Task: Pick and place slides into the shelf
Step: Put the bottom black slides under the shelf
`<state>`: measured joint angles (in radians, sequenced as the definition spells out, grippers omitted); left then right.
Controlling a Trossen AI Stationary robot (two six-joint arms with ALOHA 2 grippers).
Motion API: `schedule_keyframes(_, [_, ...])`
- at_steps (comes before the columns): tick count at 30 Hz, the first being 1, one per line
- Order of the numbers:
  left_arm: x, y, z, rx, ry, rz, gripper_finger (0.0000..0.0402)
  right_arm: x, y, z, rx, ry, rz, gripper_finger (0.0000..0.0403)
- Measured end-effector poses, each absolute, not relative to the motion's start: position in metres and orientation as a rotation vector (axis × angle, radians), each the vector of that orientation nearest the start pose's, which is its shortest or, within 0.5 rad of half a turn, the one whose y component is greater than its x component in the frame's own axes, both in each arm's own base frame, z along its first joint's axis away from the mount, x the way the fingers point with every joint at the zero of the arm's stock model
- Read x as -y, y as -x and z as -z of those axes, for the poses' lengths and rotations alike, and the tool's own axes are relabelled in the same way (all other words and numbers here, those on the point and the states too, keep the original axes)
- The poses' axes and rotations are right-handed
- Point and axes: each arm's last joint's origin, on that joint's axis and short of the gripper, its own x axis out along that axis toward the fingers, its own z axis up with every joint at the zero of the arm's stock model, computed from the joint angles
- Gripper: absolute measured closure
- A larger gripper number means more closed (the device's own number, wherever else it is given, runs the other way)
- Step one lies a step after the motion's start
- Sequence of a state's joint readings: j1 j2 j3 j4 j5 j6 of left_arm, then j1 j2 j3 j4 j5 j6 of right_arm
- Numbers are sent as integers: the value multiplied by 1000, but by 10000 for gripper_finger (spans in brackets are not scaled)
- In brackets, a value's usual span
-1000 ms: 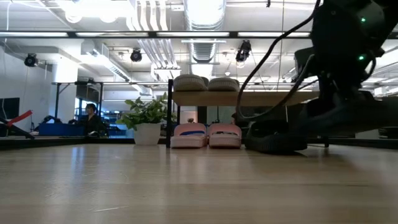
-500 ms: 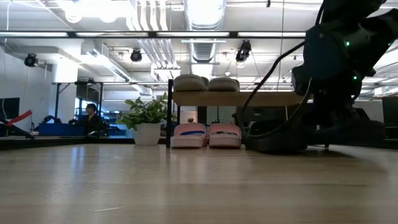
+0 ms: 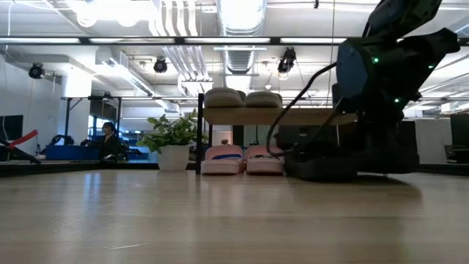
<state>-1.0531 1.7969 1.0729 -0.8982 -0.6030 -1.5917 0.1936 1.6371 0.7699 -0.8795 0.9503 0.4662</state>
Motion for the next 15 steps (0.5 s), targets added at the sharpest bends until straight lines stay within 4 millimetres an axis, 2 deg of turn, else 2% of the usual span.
schedule_keyframes(9, [251, -161, -152, -963, 227, -511, 217, -13, -218, -126, -1351, 599, 845, 302])
schedule_keyframes(15, [251, -161, -152, -966, 229, -511, 217, -16, -225, -131, -1345, 544, 820, 276])
